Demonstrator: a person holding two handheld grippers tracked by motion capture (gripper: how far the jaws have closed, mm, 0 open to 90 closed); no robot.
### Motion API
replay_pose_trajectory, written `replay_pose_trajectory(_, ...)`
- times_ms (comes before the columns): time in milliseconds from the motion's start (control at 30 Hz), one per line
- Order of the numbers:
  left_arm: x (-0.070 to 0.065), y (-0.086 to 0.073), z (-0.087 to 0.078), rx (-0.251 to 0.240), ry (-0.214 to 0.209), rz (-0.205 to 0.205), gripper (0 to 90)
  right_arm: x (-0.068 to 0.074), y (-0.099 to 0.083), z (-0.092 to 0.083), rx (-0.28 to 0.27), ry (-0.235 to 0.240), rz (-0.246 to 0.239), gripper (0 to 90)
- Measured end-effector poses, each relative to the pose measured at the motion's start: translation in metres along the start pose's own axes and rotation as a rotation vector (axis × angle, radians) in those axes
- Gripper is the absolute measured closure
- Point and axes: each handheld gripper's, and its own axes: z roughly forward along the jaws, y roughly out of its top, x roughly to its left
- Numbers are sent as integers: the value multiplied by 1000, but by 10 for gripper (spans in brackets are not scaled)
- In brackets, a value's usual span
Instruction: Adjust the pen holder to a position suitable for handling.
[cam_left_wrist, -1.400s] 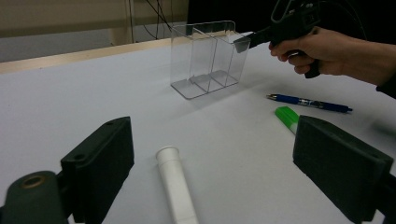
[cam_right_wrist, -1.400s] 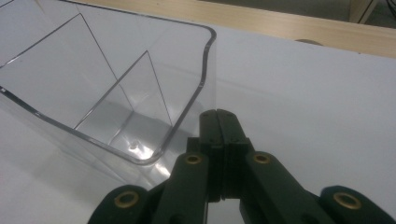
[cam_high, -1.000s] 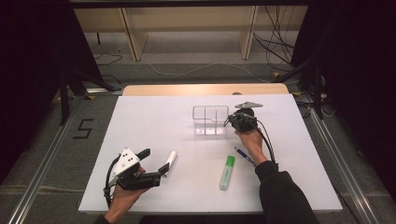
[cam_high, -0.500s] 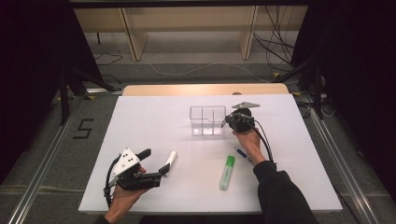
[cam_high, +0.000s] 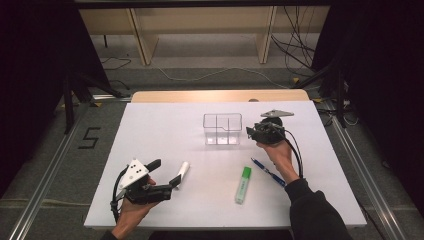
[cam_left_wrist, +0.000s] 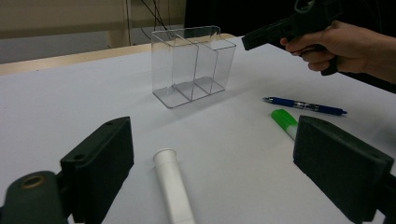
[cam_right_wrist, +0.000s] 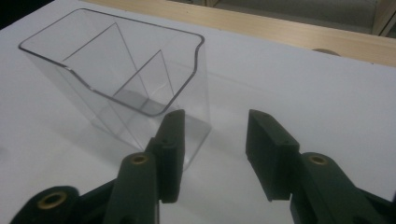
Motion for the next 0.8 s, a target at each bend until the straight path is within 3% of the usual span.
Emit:
replay_pose_trajectory(167,0,1,-1,-4,1,1,118,0,-3,-12,19,28,-4,470)
replay_pose_trajectory(400,1,1,-1,-5,-1,6,118,3,-4,-23,27,68,-28,414)
replay_pose_trajectory(800,1,1,-2,-5,-4,10,118,6,-2,-32,46,88,-57,348)
